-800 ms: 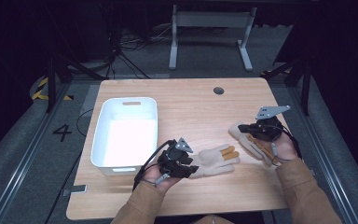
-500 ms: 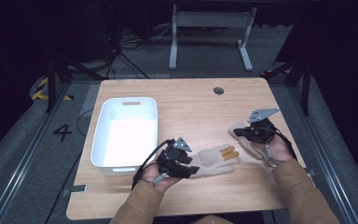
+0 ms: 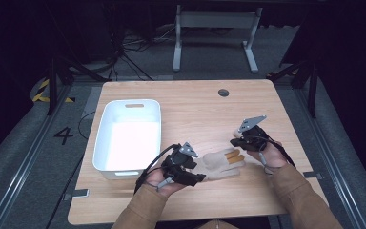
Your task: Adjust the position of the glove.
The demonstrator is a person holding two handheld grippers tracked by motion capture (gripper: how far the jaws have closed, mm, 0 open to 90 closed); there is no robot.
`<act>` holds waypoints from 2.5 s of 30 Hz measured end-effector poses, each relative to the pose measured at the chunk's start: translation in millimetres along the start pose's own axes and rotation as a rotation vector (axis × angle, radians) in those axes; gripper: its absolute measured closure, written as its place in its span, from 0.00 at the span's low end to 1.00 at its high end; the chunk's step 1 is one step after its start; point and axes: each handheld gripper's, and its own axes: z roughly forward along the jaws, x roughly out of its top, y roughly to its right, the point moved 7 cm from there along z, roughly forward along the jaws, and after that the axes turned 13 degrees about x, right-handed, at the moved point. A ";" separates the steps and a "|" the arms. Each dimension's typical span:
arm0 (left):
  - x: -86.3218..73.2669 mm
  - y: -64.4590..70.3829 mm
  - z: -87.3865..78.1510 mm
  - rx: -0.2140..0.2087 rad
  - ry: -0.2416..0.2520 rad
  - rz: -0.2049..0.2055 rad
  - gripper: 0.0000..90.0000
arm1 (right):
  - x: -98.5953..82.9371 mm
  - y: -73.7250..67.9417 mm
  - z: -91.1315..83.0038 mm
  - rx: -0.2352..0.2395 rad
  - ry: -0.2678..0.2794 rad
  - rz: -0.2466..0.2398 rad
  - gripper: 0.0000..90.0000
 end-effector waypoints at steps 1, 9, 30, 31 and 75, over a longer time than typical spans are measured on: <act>0.0 0.0 0.0 0.000 0.000 0.000 0.51 | 0.0 0.0 0.0 0.000 0.000 0.000 0.99; -1.5 3.8 3.8 0.001 -0.016 0.019 0.49 | -5.4 3.0 9.7 -0.009 -0.041 0.013 0.99; 2.7 1.1 2.8 0.007 -0.022 -0.006 0.51 | -12.4 -2.3 15.2 0.012 -0.088 -0.004 0.99; 3.3 1.0 2.9 0.008 -0.020 -0.003 0.51 | -12.9 -2.8 14.8 0.012 -0.087 -0.001 0.99; 42.6 -1.8 4.8 -0.021 0.098 -0.016 0.52 | -23.2 -32.7 -41.6 0.007 0.104 0.010 0.90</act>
